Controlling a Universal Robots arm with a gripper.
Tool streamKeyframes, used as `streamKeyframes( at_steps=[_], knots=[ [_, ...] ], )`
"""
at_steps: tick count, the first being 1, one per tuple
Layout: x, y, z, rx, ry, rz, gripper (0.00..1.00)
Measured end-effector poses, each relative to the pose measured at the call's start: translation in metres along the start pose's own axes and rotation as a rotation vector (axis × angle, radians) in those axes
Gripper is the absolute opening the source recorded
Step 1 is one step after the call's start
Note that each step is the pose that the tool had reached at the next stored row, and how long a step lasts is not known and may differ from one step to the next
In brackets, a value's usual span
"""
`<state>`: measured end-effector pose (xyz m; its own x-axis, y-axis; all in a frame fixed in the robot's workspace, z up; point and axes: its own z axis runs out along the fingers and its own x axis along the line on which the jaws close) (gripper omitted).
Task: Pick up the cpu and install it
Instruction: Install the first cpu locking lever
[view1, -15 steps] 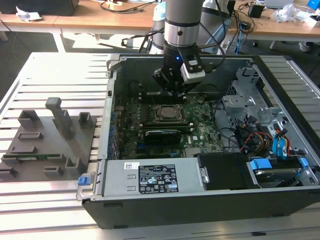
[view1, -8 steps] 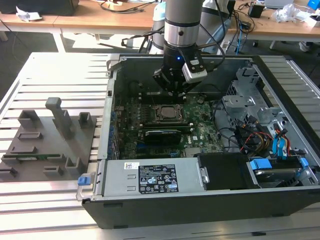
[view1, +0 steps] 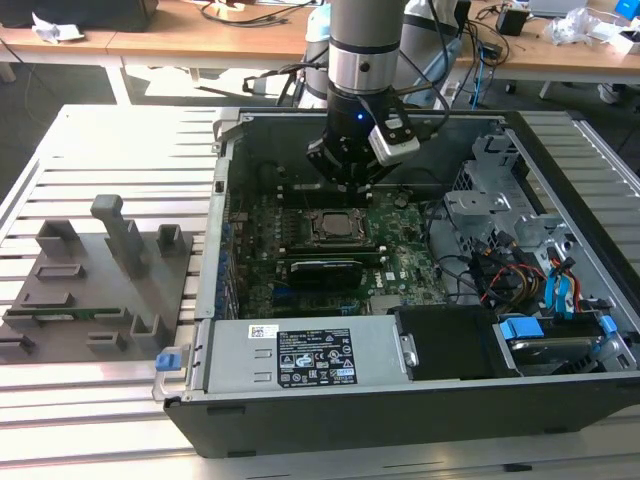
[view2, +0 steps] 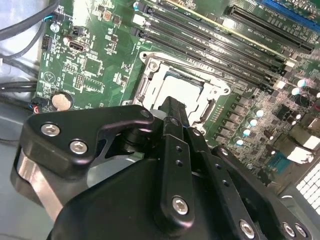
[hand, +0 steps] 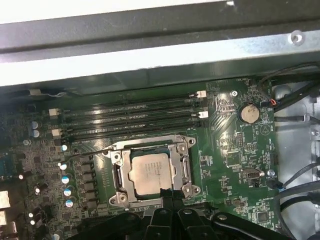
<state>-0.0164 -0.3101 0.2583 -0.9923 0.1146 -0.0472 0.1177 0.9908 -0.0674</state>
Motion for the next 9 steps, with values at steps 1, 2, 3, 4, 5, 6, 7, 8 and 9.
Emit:
streamKeyframes(
  at_steps=[1, 2, 3, 4, 5, 6, 7, 8, 9],
  knots=[
    [0.0, 0.0, 0.0, -0.0004, -0.0005, -0.008, 0.11],
    [0.0, 0.0, 0.0, -0.0007, -0.0009, -0.014, 0.11],
    [0.0, 0.0, 0.0, -0.0012, -0.0017, -0.025, 0.11],
    [0.0, 0.0, 0.0, -0.0015, -0.0021, -0.032, 0.11],
    [0.0, 0.0, 0.0, -0.0018, -0.0026, -0.039, 0.11],
    [0.0, 0.0, 0.0, -0.0023, -0.0032, -0.048, 0.11],
    [0.0, 0.0, 0.0, -0.0026, -0.0037, -0.054, 0.11],
    [0.0, 0.0, 0.0, -0.003, -0.0042, -0.061, 0.11],
    [0.0, 0.0, 0.0, -0.0032, -0.0045, -0.067, 0.11]
  ],
)
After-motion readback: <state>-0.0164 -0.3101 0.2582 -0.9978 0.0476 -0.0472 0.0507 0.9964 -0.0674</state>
